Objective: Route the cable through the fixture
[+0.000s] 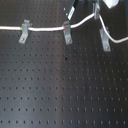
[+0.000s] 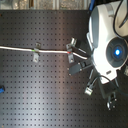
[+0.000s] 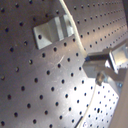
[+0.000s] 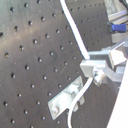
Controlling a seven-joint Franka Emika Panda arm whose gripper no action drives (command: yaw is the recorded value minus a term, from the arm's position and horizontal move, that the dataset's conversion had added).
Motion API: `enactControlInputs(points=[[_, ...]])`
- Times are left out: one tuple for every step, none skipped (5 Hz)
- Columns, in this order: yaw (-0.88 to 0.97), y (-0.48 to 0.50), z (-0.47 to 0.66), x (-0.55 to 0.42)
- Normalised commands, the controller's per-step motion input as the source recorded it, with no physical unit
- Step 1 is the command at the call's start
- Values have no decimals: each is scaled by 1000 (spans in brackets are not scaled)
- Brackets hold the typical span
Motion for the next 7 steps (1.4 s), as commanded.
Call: enactControlInputs(points=[[3,175,-128,-74],[51,106,-224,-40],[0,140,-398,-48],[0,190,-440,26],[-6,179,-418,390],[-97,177,-354,453],[-151,-37,-112,301]])
